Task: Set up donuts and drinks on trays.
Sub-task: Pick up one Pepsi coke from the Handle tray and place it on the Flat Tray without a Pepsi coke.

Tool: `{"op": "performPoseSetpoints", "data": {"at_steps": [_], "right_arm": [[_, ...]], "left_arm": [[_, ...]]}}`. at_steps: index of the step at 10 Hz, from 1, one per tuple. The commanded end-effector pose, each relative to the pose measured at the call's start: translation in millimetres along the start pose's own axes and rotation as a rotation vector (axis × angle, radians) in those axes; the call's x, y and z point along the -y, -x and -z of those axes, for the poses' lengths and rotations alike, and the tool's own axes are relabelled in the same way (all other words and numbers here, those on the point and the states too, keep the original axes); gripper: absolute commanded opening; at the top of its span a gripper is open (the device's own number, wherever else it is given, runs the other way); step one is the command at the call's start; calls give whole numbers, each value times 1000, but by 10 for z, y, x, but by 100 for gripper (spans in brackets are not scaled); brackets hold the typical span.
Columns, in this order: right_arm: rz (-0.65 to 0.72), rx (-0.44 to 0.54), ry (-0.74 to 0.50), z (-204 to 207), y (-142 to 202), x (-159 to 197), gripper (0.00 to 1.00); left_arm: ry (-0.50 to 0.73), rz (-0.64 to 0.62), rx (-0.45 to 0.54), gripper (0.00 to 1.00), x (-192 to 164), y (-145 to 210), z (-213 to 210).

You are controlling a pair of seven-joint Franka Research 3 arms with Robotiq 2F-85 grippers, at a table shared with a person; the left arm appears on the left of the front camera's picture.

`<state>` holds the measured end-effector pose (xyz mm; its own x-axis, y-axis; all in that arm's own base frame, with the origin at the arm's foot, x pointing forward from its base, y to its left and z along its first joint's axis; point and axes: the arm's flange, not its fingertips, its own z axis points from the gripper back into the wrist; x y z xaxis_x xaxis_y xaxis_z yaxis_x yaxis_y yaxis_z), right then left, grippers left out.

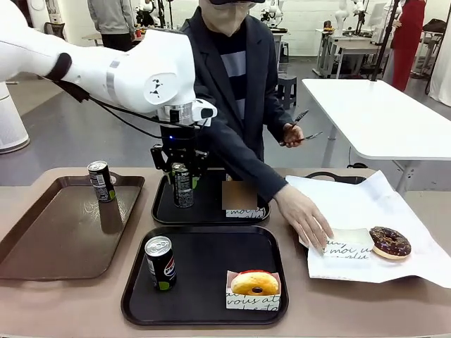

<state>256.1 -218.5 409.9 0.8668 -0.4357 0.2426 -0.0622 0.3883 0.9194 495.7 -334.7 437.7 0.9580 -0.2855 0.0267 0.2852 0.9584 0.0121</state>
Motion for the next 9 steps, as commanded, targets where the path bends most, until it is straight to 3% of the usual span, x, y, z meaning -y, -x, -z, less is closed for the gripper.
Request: {"op": "performPoseSetpoints", "data": {"at_steps": [1,2,4,6,9], "right_arm": [[-16,18,-29,11,-25,4,100],[-16,18,-29,11,-25,4,100],[-16,18,-29,11,-25,4,100],[-16,18,-29,11,-25,4,100],[-16,18,-29,11,-25,4,100]], "left_arm": [[-25,13,6,59,-26,-59,-119],[-45,26,-18,59,-154,123,-246],[-48,90,44,59,-548,788,-573],[-61,54,132,59,-764,1232,-679],[-68,47,136,59,-768,1226,-644]]}}
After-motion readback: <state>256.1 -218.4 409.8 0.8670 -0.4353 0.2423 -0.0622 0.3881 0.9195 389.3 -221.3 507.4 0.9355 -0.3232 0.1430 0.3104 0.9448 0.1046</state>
